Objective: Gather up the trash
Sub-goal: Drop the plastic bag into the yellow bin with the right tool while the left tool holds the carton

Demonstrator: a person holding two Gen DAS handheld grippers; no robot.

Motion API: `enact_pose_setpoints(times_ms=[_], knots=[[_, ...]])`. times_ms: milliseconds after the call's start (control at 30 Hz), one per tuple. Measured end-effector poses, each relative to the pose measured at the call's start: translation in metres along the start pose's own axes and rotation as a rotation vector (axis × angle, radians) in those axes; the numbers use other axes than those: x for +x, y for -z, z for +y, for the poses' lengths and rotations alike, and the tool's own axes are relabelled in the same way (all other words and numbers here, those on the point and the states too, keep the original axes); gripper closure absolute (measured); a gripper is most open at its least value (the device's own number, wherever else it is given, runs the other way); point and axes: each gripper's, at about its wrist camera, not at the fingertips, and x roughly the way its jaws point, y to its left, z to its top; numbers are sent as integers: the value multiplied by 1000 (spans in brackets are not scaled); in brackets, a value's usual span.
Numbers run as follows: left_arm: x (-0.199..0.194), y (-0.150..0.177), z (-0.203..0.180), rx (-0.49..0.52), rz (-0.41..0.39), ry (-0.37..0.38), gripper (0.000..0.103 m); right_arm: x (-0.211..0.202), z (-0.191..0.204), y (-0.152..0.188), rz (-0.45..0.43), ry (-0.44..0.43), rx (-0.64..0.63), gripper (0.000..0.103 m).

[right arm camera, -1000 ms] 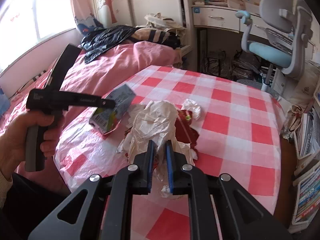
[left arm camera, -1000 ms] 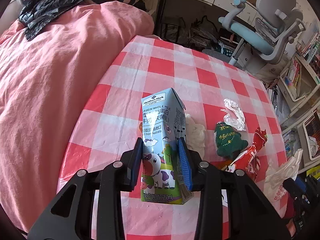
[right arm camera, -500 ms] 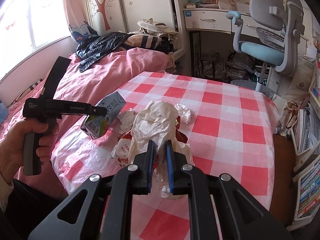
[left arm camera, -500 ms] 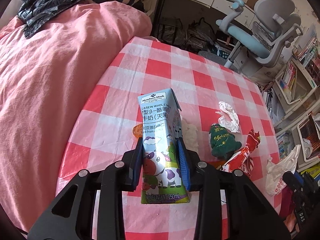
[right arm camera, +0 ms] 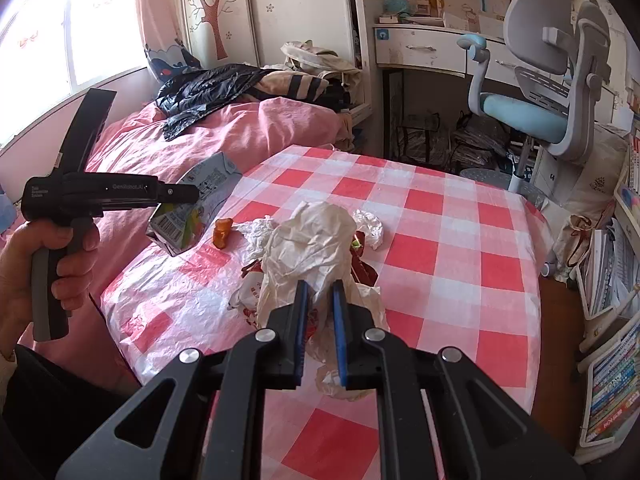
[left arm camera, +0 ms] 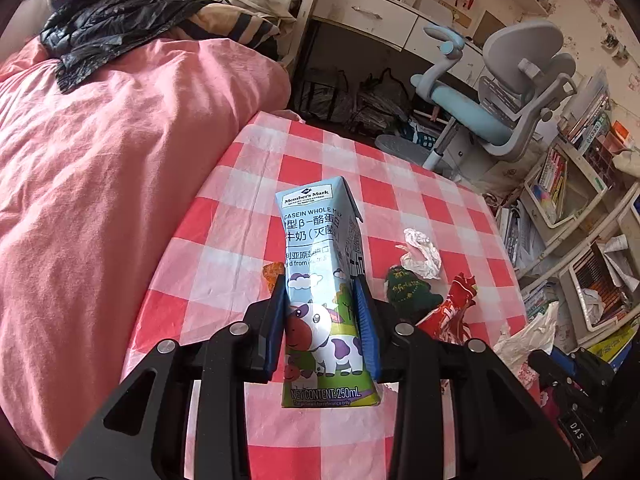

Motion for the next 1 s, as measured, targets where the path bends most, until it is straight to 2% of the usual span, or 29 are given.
enact_pose_setpoints(times_ms=[167, 333, 567, 900, 1000], knots=[[-23, 9, -1, 4, -44, 46, 72, -6, 13, 5, 13, -46, -40, 90], [-44, 21, 0, 5, -79, 55, 72, -20, 41, 18, 23, -127, -103, 90], [-64, 46, 1, -9, -88, 47, 72, -36, 83, 59, 95, -213, -170, 90], [-100, 99, -14, 59, -107, 6, 72, -46, 130, 121, 241, -288, -254, 89], [-107, 114, -19, 86, -103, -1, 72, -46, 138, 136, 288, -293, -266, 85]])
